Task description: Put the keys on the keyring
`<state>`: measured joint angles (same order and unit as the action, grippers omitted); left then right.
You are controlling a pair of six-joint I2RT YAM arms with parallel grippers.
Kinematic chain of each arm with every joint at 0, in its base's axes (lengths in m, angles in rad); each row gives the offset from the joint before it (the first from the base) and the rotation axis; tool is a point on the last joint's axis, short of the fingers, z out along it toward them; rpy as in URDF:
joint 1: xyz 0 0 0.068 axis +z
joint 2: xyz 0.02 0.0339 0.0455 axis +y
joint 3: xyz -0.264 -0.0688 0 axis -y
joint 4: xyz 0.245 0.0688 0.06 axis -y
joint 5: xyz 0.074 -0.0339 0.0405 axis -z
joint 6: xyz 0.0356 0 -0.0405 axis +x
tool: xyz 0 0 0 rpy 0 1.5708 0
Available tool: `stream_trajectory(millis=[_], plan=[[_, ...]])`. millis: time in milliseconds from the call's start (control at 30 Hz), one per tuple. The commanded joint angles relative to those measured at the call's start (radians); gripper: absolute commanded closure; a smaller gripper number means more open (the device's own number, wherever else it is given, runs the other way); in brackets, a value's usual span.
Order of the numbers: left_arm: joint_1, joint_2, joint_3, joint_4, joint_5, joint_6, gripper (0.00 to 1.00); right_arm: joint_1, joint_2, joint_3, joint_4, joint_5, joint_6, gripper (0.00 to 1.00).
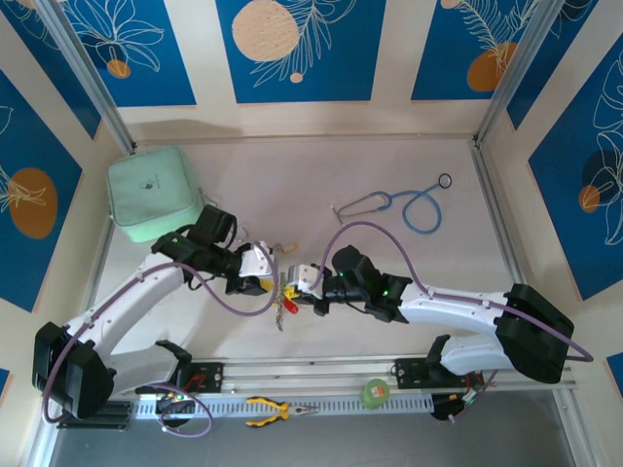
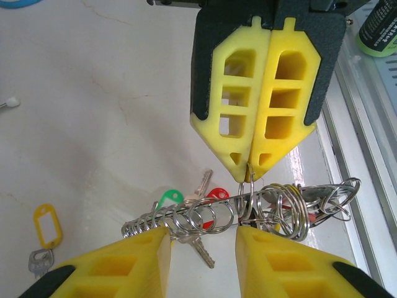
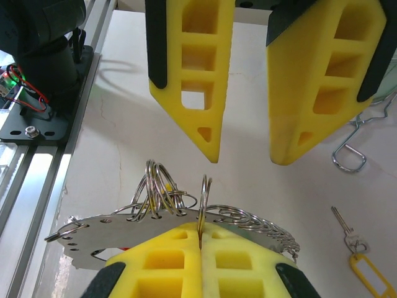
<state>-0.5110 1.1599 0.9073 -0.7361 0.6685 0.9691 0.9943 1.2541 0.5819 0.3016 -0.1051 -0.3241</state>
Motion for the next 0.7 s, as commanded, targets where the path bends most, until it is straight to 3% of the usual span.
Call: stream_trajectory(millis=[0, 400, 667], plan=[[-0.005, -0.006, -0.011, -0.020, 0.049, 0.038, 0.67, 0.001, 0.004, 0.027, 0.018, -0.006, 0.000, 1.00], [-0.009, -0.019, -0.041, -0.008, 0.074, 0.034, 0.60, 0.004, 0.007, 0.030, 0.019, 0.004, 0.013, 1.00], [-0.024, -0.018, -0.058, 0.044, 0.069, 0.025, 0.67, 0.010, 0.009, 0.035, 0.024, 0.004, 0.013, 1.00]])
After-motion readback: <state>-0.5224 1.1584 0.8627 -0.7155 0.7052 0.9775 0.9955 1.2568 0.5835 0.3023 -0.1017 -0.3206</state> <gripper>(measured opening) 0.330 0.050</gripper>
